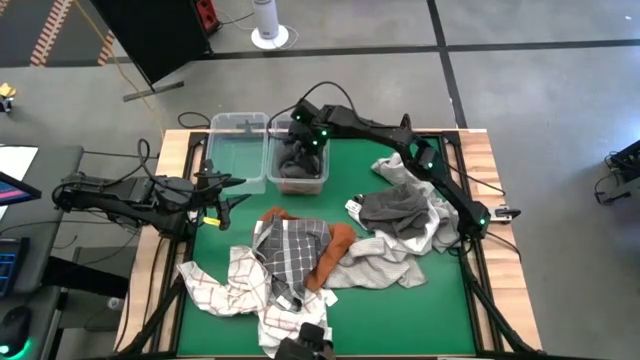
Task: Sort towels by color in basket
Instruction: Put the dark gray towel into the right transparent bin
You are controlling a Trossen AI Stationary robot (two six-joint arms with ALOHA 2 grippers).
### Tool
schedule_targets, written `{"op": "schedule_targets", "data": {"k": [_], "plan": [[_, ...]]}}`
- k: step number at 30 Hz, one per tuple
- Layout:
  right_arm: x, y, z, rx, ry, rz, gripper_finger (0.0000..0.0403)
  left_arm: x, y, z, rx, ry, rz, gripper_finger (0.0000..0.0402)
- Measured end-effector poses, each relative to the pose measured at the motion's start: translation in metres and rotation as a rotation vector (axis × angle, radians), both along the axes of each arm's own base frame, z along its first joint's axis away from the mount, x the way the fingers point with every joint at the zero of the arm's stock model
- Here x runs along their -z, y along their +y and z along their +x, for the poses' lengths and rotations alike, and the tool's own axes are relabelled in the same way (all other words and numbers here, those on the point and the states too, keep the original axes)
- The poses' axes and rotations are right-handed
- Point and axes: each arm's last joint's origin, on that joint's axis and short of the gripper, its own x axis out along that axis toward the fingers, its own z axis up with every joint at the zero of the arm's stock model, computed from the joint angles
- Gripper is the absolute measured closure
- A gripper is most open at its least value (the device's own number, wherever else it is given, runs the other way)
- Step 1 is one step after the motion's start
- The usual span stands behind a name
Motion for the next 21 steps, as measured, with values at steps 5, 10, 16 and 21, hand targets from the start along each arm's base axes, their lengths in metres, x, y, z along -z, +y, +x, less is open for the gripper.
{"op": "schedule_targets", "data": {"k": [5, 10, 16, 21], "plan": [[0.002, 0.013, 0.003, 0.008, 0.066, -0.053, 0.0117, 0.0, -0.001, 0.001, 0.007, -0.006, -0.022, 0.0221], [-0.019, 0.033, 0.0, -0.002, 0.112, -0.148, 0.0117, 0.0, -0.001, 0.001, 0.007, -0.011, -0.025, 0.0221], [-0.043, 0.035, -0.006, -0.004, 0.061, -0.188, 0.0117, -0.005, -0.001, 0.003, 0.018, -0.043, 0.007, 0.0221], [-0.038, 0.021, 0.002, 0.033, -0.014, -0.213, 0.0117, -0.006, -0.001, 0.003, 0.025, -0.052, 0.028, 0.0221]]}}
